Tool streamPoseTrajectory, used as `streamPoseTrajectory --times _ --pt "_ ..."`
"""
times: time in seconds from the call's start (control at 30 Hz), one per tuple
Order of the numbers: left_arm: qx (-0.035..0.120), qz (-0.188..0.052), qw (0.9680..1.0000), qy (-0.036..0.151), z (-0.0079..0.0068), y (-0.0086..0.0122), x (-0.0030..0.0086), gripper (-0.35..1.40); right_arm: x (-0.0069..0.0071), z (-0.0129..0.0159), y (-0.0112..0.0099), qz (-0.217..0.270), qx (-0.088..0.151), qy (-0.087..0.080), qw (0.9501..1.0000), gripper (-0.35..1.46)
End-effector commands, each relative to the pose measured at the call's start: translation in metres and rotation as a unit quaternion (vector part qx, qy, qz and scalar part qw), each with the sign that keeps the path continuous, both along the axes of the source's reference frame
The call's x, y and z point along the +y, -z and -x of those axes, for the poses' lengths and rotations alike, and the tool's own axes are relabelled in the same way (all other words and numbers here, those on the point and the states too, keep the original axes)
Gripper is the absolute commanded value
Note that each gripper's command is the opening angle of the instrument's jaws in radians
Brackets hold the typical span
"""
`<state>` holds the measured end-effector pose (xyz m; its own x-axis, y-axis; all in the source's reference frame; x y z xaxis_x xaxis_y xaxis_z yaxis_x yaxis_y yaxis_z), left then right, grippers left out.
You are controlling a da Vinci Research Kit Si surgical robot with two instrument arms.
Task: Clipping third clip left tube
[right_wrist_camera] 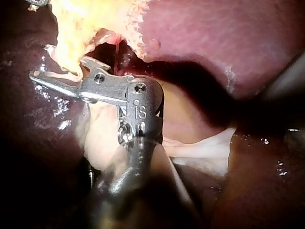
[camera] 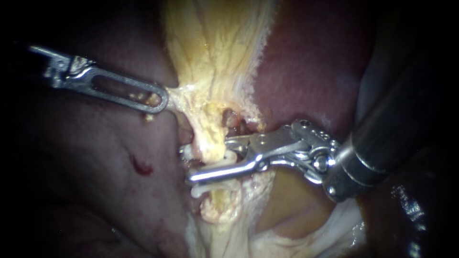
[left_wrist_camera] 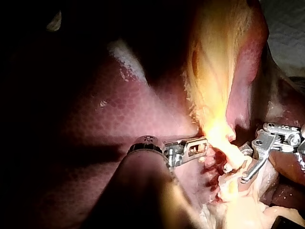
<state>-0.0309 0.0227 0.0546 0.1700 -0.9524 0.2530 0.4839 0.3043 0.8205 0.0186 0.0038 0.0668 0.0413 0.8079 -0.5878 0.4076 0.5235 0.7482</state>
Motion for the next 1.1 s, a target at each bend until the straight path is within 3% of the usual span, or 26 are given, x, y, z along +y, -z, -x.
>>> streamPoseTrajectory --times 0.03,0.43,0.63,1.1 --pt "0.000 0.000 1.0000 0.000 0.0000 -0.0001 0.0000 -0.35 0.0000 0.0000 0.0000 0.000 0.000 0.000 1.0000 0.07" --pt "0.000 0.000 1.0000 0.000 0.0000 -0.0001 0.0000 -0.35 0.0002 0.0005 -0.0004 -0.001 -0.005 -0.005 1.0000 -0.35" --pt "0.000 0.000 1.0000 0.000 0.0001 -0.0002 0.0000 -0.35 0.0004 0.0005 -0.0001 0.030 -0.027 0.013 0.9991 -0.35" --pt "0.000 0.000 1.0000 0.000 0.0000 -0.0001 0.0000 -0.35 0.0005 0.0006 -0.0005 0.040 -0.033 0.016 0.9985 -0.35"
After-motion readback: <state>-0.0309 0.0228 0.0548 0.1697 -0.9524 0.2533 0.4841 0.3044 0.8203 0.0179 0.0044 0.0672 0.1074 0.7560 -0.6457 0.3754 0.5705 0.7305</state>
